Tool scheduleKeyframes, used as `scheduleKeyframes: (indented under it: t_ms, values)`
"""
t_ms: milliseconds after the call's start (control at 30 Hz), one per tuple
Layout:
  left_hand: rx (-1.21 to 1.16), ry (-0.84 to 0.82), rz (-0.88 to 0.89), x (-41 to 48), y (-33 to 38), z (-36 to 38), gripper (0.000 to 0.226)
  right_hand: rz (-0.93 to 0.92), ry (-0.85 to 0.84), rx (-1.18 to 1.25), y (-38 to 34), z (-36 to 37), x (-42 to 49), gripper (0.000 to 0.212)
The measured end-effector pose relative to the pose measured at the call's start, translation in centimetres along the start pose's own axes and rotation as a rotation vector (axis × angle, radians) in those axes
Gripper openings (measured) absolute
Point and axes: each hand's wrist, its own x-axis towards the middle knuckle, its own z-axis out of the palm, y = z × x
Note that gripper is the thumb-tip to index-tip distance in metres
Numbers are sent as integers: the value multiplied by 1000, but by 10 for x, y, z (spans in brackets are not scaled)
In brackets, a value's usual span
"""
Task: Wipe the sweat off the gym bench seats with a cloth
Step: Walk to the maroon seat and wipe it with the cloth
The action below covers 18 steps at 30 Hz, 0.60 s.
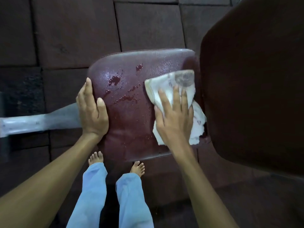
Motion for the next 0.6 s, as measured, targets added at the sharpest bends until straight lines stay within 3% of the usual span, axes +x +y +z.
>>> scheduleKeyframes:
  t_ms: [133, 300, 467, 600]
  values:
    - [0, 12, 17, 1, -1, 1, 59, 23, -103, -1, 6, -10, 24, 60]
    - [4, 18, 19, 0, -1, 2, 60, 107, -92, -41, -26, -6, 103, 67]
    - [2, 16, 11, -1, 0, 1, 60, -64, 53, -59, -18, 3, 55, 55]
    - [-7, 16, 9, 0, -1, 2, 60, -84, 23, -175, 9, -4, 24, 54]
